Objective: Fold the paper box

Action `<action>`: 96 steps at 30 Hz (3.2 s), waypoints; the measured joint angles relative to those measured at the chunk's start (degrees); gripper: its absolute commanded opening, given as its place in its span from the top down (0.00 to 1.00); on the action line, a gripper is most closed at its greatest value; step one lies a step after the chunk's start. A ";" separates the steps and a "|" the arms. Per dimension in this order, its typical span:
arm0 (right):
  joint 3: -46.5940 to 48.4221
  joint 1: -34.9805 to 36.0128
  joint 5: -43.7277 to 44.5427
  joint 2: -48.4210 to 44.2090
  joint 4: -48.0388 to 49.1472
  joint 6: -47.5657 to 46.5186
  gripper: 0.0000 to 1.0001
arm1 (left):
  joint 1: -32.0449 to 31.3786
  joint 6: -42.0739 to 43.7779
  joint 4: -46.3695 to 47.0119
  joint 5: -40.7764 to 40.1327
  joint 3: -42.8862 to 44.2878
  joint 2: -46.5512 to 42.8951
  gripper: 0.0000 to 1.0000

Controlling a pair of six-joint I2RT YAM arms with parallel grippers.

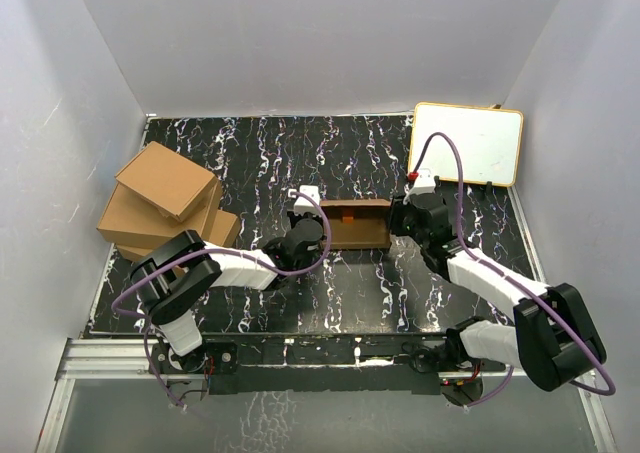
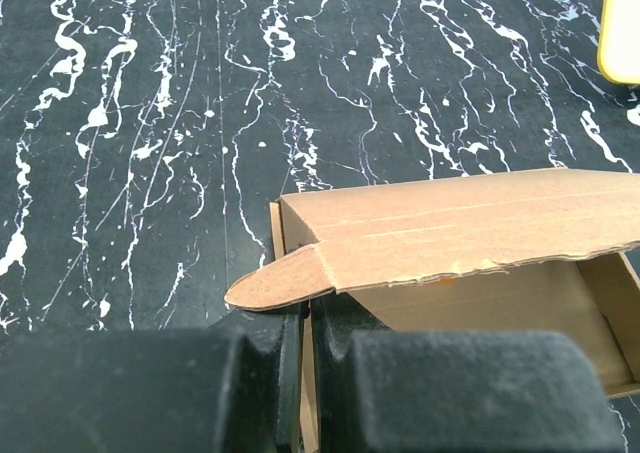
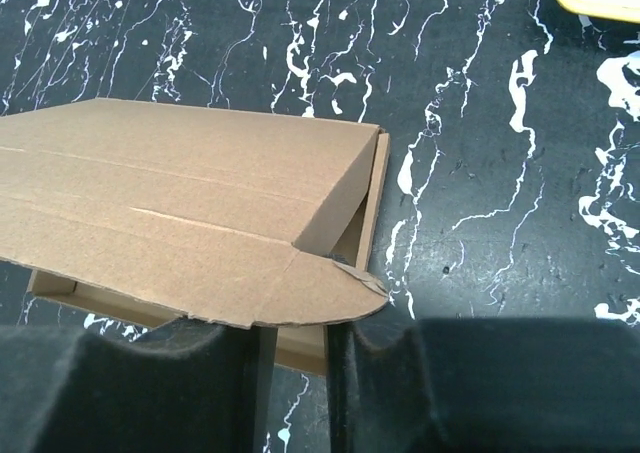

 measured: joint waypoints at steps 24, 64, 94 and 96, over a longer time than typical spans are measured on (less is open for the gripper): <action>0.59 -6.38 -11.96 -17.51 -19.78 -3.34 0.17 | -1.46 -1.53 -2.71 2.16 0.46 0.00 1.00; 20.17 -9.70 -46.23 9.35 -33.70 -27.06 0.72 | -1.68 -5.84 -14.49 16.00 -3.91 -12.83 0.31; 19.26 -25.40 -60.33 13.73 -30.86 -28.72 0.31 | 22.60 -21.59 -36.44 56.50 9.94 -3.82 0.09; 17.99 -29.16 -62.05 12.15 -27.08 -25.35 0.29 | 22.97 -21.57 -36.41 58.21 12.28 -1.05 0.09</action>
